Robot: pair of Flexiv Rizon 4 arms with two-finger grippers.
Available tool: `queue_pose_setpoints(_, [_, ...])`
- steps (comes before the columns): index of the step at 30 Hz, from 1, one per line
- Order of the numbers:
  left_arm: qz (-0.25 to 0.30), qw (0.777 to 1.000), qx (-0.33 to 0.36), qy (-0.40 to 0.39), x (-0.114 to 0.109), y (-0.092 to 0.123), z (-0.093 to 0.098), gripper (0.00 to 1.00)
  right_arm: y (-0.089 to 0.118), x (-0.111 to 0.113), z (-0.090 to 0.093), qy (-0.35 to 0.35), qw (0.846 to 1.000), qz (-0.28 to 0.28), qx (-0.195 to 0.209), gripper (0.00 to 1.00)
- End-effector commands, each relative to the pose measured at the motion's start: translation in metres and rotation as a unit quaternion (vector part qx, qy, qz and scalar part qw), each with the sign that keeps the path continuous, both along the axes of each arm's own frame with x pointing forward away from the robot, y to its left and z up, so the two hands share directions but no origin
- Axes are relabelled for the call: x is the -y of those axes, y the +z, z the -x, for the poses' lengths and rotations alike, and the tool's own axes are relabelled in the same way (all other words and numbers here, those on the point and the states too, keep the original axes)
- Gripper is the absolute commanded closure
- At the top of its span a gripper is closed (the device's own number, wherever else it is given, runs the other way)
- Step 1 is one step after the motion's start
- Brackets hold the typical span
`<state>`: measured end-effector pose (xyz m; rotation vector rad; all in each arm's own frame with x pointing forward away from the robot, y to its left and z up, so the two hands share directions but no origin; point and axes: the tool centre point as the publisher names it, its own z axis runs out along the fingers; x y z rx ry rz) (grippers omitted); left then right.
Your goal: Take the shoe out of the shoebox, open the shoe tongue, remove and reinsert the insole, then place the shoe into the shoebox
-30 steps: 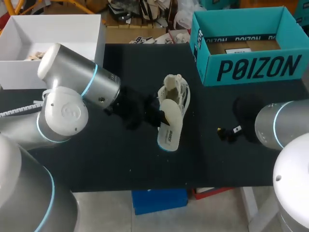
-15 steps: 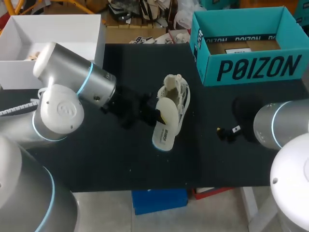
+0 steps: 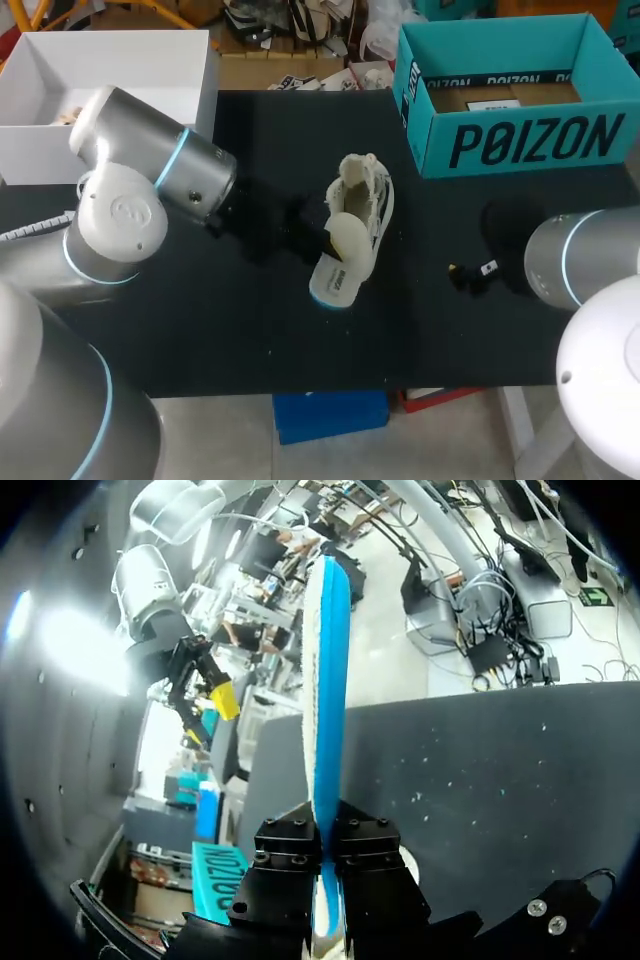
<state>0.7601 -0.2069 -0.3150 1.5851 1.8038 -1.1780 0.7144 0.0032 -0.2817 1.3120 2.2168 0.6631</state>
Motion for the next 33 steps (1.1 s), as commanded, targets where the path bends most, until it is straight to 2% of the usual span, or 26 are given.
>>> queue_pose_setpoints(1, [-0.003, 0.998, -0.047, -0.052, -0.001, -0.010, -0.013, 1.00, -0.001, -0.001, 0.000, -0.001, 1.000, 0.000, 0.001, 0.00])
queue_pose_setpoints(10, [-0.057, 0.997, -0.021, -0.053, -0.003, -0.017, -0.019, 1.00, -0.001, -0.001, 0.000, -0.001, 1.000, 0.000, 0.001, 0.00])
queue_pose_setpoints(25, [-0.081, 0.994, -0.014, -0.072, 0.005, -0.031, -0.048, 1.00, -0.001, -0.001, 0.000, -0.001, 1.000, 0.000, 0.001, 0.00])
queue_pose_setpoints(33, [-0.069, 0.994, -0.005, -0.086, 0.013, -0.036, -0.063, 1.00, -0.001, -0.001, 0.000, -0.001, 1.000, 0.000, 0.001, 0.00])
